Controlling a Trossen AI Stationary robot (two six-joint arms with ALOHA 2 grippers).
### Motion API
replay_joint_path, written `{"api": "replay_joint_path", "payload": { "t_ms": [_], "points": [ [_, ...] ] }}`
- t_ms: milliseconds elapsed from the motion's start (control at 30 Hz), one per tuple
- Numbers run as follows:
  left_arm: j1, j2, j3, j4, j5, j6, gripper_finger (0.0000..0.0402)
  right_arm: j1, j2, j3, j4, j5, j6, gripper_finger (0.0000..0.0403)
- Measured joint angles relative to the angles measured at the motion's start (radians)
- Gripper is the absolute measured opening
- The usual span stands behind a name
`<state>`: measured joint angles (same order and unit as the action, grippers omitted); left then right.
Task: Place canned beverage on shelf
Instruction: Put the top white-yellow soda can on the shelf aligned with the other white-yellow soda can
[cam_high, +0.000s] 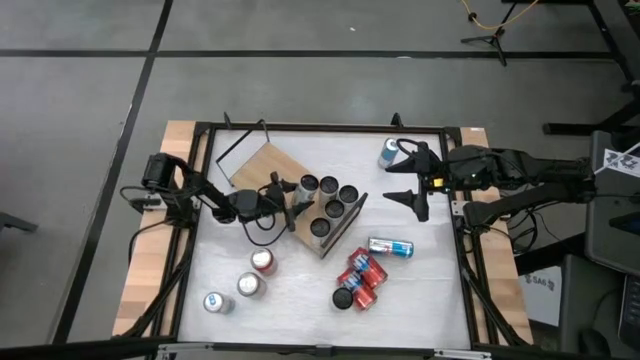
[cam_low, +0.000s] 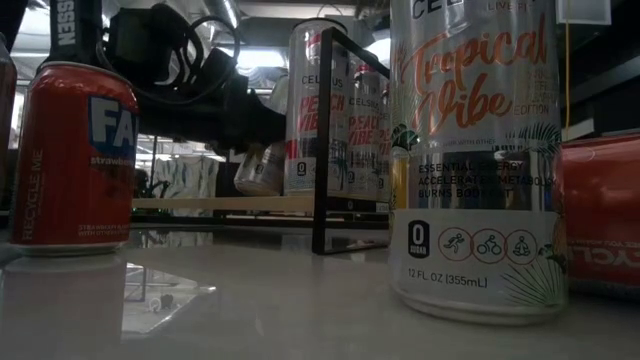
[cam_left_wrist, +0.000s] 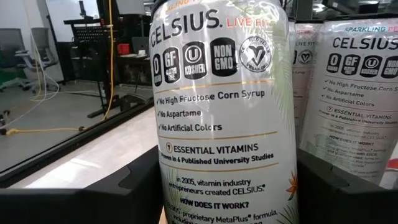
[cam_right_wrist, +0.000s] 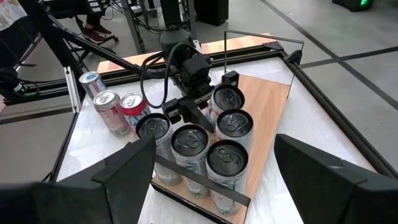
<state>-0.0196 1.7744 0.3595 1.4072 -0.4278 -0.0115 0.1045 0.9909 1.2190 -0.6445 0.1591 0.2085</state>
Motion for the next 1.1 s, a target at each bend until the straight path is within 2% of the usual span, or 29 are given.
{"api": "replay_joint_path", "payload": {
  "t_ms": [267, 1100],
  "points": [
    [0.000, 0.000, 0.000, -0.004, 0.000, -0.002, 0.0275, 0.000, 0.000, 0.000, 0.000, 0.002, 0.000, 0.0324],
    [-0.023, -0.003, -0.001, -0.003, -0.008, 0.050, 0.0280, 0.000, 0.000, 0.000, -0.001, 0.002, -0.001, 0.0324]
  ]
}}
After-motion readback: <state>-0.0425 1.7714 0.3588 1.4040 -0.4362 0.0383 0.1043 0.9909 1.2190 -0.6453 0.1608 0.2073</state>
